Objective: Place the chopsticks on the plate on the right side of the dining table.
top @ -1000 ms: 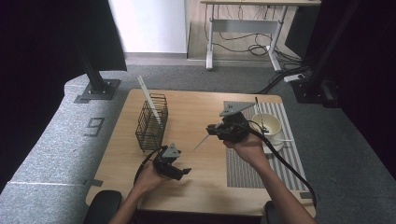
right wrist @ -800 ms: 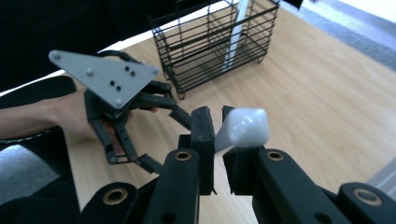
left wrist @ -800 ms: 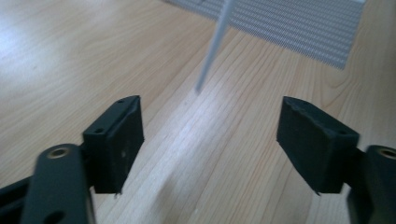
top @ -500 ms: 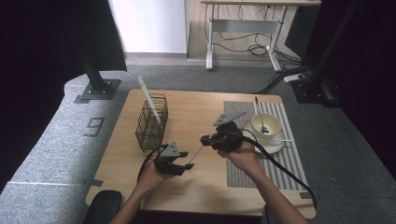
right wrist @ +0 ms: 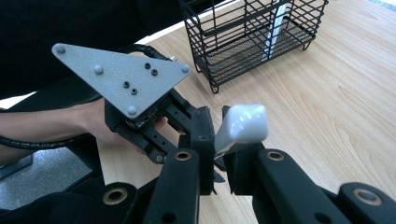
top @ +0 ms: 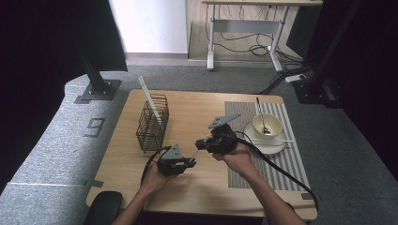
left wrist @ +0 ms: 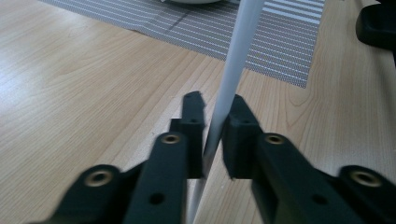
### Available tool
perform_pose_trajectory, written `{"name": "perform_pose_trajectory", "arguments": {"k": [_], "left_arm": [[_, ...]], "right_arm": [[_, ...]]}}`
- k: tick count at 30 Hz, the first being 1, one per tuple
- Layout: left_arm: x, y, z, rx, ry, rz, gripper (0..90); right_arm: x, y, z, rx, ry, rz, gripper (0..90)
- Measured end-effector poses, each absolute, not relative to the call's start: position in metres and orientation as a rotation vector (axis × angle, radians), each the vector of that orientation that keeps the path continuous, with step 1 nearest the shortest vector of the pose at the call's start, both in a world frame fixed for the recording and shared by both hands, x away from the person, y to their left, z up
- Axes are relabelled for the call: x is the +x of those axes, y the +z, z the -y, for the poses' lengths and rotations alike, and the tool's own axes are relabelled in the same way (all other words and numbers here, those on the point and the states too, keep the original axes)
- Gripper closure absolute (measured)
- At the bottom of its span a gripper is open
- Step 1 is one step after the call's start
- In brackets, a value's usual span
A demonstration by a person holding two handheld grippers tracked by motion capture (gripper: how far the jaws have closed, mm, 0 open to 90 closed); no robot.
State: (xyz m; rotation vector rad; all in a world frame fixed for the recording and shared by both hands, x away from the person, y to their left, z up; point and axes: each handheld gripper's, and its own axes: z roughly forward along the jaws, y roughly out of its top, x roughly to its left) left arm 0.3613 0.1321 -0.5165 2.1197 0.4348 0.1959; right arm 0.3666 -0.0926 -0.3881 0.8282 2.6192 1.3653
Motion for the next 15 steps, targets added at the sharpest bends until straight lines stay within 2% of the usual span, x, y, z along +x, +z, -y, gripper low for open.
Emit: {"name": "perform_pose_trajectory", "arguments": {"k": [5, 9, 11, 12, 14, 15], "left_arm": [[0.3588, -0.5165, -0.131, 2.132, 0.212, -0.385, 84.1], [0.357, -0.5155, -0.1291, 2.142, 0.208, -0.38, 85.6], [0.3572, -0.5152, -0.1292, 2.156, 0.206, -0.381, 85.6], [0.3573, -0.5152, -0.1293, 2.16, 0.204, -0.381, 85.7], [0.3574, -0.5144, -0.129, 2.168, 0.193, -0.383, 85.7], [0.3574, -0.5144, -0.129, 2.168, 0.193, -0.383, 85.7]], "right_arm": [[0.3679, -0.3889, 0.0923, 0.834, 1.378, -2.612, 81.5], [0.3677, -0.3891, 0.0926, 0.825, 1.338, -2.562, 74.8], [0.367, -0.3893, 0.0934, 0.829, 1.322, -2.521, 64.0], [0.3659, -0.3897, 0.0944, 0.828, 1.303, -2.488, 53.6], [0.3642, -0.3907, 0.0952, 0.829, 1.277, -2.447, 45.2], [0.3642, -0.3907, 0.0952, 0.829, 1.277, -2.447, 45.2]]}}
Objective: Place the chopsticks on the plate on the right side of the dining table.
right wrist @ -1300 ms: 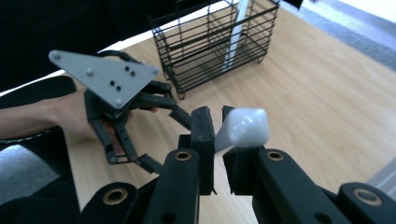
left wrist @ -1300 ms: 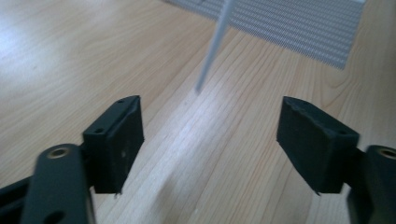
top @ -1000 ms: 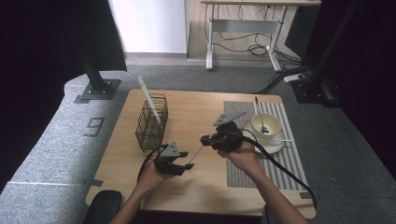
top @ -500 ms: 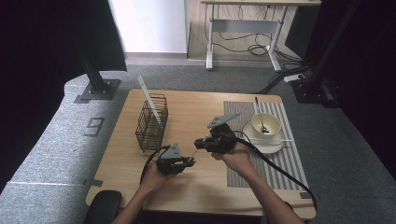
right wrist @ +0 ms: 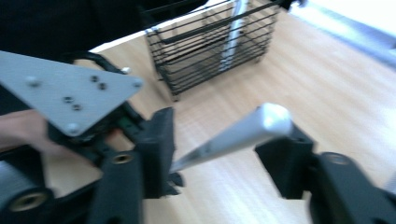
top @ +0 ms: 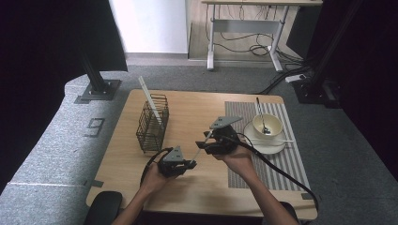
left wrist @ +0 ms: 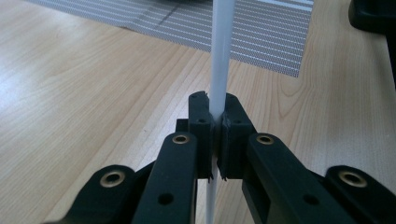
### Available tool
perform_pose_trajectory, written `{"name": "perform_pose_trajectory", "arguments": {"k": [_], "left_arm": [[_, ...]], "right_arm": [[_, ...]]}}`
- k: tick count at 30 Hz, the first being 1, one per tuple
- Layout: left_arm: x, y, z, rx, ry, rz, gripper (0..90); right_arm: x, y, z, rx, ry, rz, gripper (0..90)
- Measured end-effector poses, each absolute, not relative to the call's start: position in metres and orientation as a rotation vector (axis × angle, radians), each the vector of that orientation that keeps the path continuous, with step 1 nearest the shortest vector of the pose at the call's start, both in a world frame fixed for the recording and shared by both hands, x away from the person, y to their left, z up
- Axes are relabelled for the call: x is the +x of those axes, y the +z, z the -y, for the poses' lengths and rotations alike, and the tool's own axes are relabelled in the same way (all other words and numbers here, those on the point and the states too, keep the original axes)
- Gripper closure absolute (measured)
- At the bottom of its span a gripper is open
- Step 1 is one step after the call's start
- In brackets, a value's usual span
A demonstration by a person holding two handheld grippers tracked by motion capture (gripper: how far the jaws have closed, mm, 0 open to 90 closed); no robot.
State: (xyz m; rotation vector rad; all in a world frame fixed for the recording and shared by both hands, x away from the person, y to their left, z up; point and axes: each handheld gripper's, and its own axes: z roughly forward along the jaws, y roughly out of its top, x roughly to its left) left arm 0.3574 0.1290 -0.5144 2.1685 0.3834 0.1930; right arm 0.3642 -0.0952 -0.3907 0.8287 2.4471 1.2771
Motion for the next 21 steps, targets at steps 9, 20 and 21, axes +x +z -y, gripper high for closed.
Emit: {"name": "perform_pose_trajectory", "arguments": {"k": [9, 20, 21], "left_arm": [[0.356, -0.512, -0.126, 2.215, 0.177, -0.376, 85.7], [0.356, -0.514, -0.124, 2.236, 0.155, -0.365, 85.6], [0.356, -0.515, -0.124, 2.236, 0.156, -0.362, 85.6]], "right_arm": [[0.356, -0.404, 0.104, 0.834, 1.189, -2.283, 28.5], [0.359, -0.432, 0.129, 0.955, 1.198, -2.212, 24.2], [0.36, -0.434, 0.131, 0.965, 1.187, -2.218, 23.5]]}}
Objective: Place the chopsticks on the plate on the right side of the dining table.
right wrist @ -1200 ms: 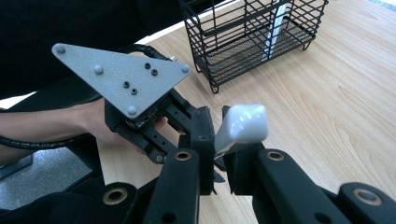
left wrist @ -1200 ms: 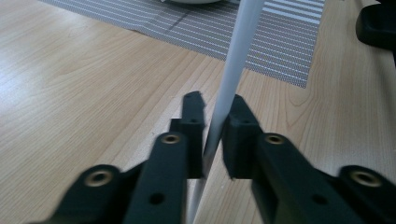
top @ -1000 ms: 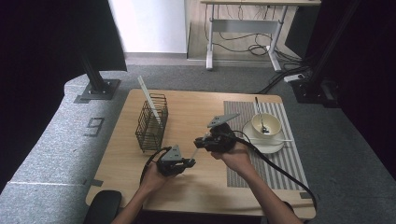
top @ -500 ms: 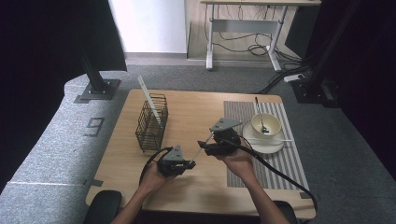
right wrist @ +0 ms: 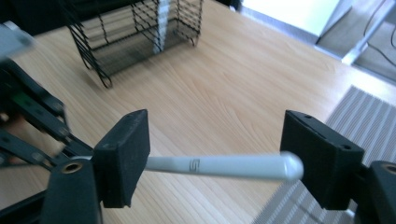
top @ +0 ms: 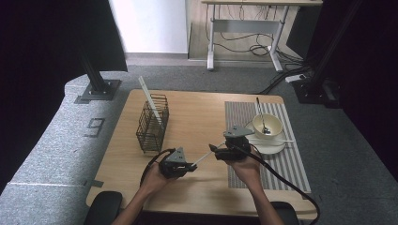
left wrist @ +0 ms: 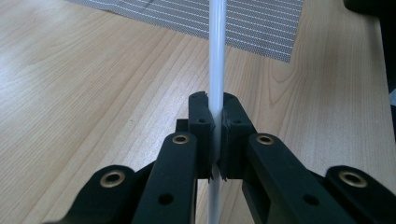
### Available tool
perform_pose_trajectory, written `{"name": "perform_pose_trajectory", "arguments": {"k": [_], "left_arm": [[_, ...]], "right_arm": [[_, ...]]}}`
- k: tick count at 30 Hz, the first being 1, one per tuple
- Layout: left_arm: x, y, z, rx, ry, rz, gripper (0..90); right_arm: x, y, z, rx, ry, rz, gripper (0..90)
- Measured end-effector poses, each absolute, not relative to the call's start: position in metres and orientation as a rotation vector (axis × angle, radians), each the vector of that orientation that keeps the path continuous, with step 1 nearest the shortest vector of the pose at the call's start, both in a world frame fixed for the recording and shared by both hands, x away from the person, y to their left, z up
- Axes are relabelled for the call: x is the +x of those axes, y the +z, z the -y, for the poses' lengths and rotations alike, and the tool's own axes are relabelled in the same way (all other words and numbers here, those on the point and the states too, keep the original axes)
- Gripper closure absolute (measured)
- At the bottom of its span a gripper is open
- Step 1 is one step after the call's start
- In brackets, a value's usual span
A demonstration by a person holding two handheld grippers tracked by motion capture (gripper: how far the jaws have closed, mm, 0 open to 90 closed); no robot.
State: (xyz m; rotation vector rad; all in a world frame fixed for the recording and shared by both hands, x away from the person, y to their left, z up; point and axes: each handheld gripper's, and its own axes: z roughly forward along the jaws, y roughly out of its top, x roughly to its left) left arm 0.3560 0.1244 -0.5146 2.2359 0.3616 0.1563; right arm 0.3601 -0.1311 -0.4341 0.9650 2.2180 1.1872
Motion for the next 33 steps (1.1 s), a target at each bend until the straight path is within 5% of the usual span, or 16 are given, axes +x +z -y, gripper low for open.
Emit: {"name": "perform_pose_trajectory", "arguments": {"k": [33], "left_arm": [[0.364, -0.512, -0.141, 2.234, 0.143, -0.398, 85.4]], "right_arm": [[0.381, -0.486, 0.162, 1.062, 1.065, -2.305, 17.0]]}}
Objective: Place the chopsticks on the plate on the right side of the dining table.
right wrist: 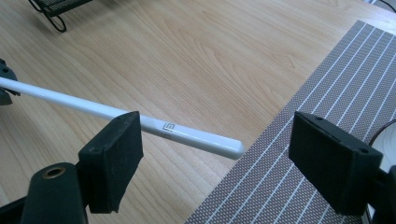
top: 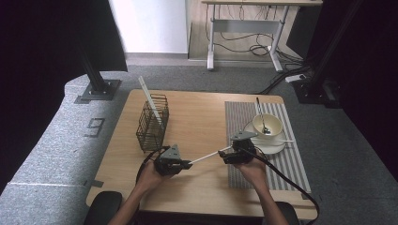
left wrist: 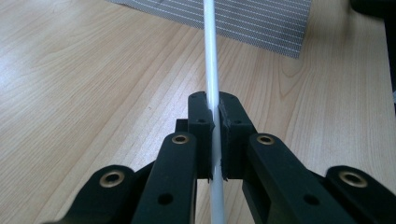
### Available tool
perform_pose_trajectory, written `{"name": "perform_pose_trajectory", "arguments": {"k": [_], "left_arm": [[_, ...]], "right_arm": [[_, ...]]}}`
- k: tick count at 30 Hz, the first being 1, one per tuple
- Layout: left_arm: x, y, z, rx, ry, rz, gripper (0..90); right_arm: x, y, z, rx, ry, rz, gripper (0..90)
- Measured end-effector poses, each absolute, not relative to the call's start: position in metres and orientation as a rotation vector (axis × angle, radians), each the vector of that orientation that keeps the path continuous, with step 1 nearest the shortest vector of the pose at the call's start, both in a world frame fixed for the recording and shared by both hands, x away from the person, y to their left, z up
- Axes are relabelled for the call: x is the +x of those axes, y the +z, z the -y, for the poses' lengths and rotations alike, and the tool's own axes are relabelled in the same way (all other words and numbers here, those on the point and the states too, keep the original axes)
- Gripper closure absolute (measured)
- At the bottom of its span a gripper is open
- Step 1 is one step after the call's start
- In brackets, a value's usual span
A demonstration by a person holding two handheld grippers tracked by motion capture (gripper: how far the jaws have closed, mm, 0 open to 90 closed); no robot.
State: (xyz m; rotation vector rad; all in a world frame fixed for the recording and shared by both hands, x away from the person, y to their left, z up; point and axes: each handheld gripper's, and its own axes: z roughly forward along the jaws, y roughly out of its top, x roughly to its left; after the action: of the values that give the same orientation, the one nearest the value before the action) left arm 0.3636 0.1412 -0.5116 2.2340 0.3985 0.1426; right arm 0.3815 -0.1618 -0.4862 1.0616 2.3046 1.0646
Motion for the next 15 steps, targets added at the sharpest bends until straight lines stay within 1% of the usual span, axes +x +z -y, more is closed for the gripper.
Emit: {"name": "perform_pose_trajectory", "arguments": {"k": [8, 11, 15], "left_arm": [[0.363, -0.514, -0.14, 2.289, 0.103, -0.341, 85.4], [0.362, -0.514, -0.139, 2.306, 0.076, -0.314, 85.4], [0.362, -0.514, -0.14, 2.325, 0.039, -0.272, 85.4]], "right_arm": [[0.378, -0.481, 0.166, 1.058, 1.099, -2.311, 17.0], [0.374, -0.478, 0.169, 1.035, 1.099, -2.361, 14.3], [0.369, -0.478, 0.171, 1.011, 1.115, -2.403, 13.6]]}}
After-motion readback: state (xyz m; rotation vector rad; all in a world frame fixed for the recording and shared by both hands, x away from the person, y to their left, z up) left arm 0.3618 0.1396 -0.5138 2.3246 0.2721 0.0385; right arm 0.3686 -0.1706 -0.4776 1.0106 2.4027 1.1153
